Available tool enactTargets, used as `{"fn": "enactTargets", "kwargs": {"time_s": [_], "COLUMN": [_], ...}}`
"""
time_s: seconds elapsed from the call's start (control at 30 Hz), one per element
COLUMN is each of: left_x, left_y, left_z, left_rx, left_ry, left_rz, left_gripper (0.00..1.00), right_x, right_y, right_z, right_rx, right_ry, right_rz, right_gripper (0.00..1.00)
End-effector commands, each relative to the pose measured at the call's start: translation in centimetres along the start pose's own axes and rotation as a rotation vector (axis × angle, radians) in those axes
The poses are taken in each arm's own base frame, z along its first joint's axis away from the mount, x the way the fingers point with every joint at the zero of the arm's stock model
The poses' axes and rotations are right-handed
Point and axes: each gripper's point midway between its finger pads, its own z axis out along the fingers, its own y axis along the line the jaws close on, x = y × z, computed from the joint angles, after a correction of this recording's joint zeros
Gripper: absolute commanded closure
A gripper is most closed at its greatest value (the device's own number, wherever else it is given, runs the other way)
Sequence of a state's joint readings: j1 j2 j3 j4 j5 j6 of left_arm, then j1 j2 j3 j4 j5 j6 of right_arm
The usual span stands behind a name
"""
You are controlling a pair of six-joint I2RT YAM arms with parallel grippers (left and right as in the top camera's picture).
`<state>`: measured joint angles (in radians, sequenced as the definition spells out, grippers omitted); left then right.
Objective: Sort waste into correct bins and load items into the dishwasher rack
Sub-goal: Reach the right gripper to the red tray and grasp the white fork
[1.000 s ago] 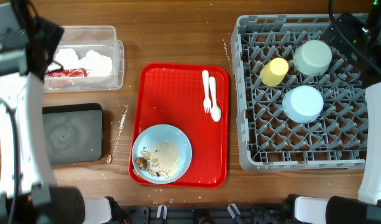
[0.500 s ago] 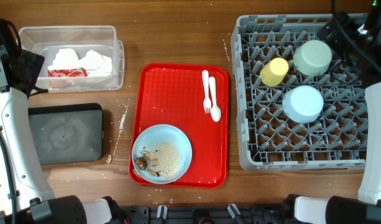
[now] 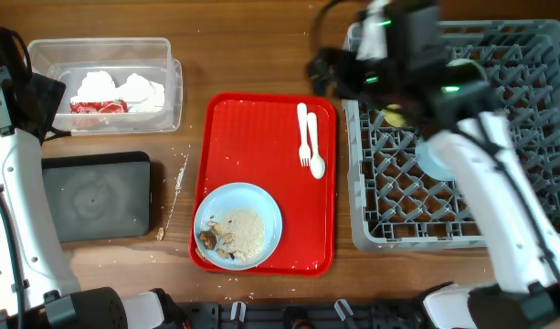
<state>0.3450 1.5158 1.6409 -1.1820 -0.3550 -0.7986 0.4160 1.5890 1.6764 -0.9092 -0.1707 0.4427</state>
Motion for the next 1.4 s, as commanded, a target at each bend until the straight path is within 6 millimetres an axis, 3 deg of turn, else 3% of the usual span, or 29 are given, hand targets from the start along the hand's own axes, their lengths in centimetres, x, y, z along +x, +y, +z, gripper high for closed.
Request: {"fn": "enactTargets", "kwargs": {"time_s": [0.0, 0.13, 0.2, 0.43, 0.57, 0.9, 1.03, 1.2, 1.37], "left_x": [-0.3, -0.3, -0.3, -0.3, -0.3, -0.3, -0.3, -0.3, -0.3], "left_y": [0.3, 0.3, 0.3, 0.3, 0.3, 0.3, 0.3, 0.3, 0.3], "left_z": [0.1, 0.1, 0.1, 0.1, 0.1, 0.1, 0.1, 0.1, 0.1], "left_rx": [-0.019, -0.019, -0.019, -0.019, -0.019, -0.019, -0.019, -0.019, -0.019], "left_ry": [-0.016, -0.016, -0.016, -0.016, -0.016, -0.016, -0.016, -0.016, -0.016], "left_rz": [0.008, 0.008, 0.008, 0.008, 0.008, 0.008, 0.008, 0.008, 0.008], "left_gripper": [0.00, 0.00, 0.00, 0.00, 0.00, 0.00, 0.00, 0.00, 0.00], "right_x": [2.5, 6.7, 8.7, 13.5, 14.6, 16.3, 16.6, 16.6, 15.6], "right_y": [-1.1, -3.3, -4.4, -6.7, -7.5, -8.7, -8.9, -8.9, -8.7], "right_z": [6.2, 12.4, 14.7, 19.5, 20.7, 22.8, 23.1, 23.0, 21.9], "right_rx": [0.196, 0.317, 0.345, 0.400, 0.423, 0.454, 0.458, 0.459, 0.462], "right_ry": [0.054, 0.194, 0.268, 0.419, 0.444, 0.467, 0.473, 0.474, 0.474], "right_rz": [-0.064, -0.012, 0.011, 0.048, 0.067, 0.110, 0.110, 0.111, 0.118], "right_gripper": [0.00, 0.14, 0.15, 0.25, 0.32, 0.38, 0.50, 0.73, 0.82]}}
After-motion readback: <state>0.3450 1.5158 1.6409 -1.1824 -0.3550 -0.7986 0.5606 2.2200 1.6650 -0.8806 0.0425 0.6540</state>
